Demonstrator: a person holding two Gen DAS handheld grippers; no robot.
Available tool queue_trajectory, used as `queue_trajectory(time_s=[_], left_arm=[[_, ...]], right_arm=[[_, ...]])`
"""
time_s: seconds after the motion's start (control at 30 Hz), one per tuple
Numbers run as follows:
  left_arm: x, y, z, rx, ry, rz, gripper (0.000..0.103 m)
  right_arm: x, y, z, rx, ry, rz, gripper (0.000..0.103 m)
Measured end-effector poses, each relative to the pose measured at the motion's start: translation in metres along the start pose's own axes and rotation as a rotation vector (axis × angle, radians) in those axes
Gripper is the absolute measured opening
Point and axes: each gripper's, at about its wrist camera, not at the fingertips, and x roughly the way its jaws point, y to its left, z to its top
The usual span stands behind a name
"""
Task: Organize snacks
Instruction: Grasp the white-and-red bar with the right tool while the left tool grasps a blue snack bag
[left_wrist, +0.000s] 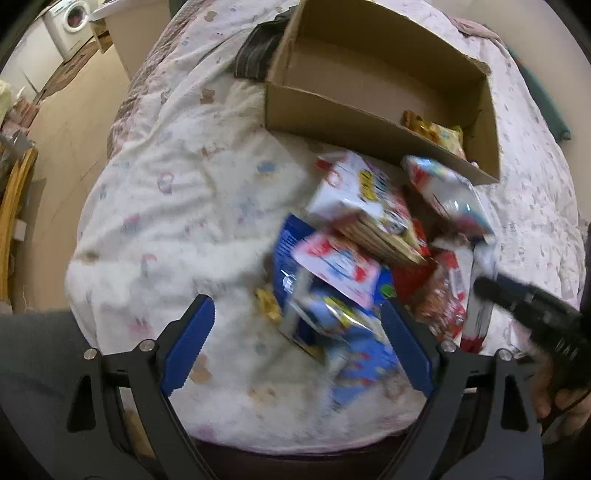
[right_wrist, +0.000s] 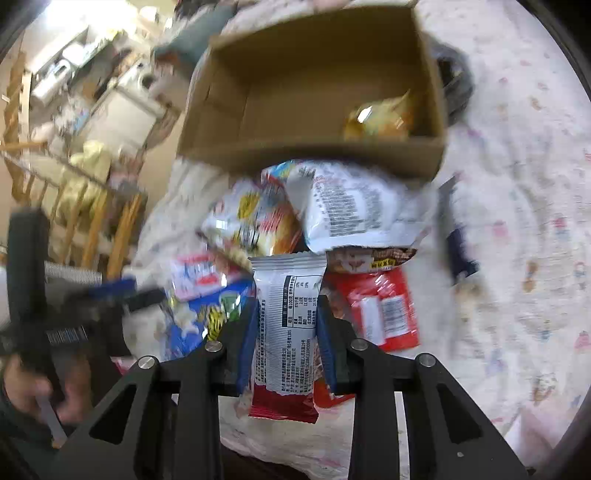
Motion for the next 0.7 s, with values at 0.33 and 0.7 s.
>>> queue_trajectory(time_s=[0.33,0.7], left_arm=[[0.029,-0.054,-0.019,0.105,0.080,0.126,0.078],[0.033,-0.074,-0.022,0.200,0.076,0.157,0.043]], right_arm=[[-0.045,-0.025,0.006,0.108,-0.141,0.058,0.032],[-0.048,-0.029,0.001,0.099,-0.152,0.073,0.032]])
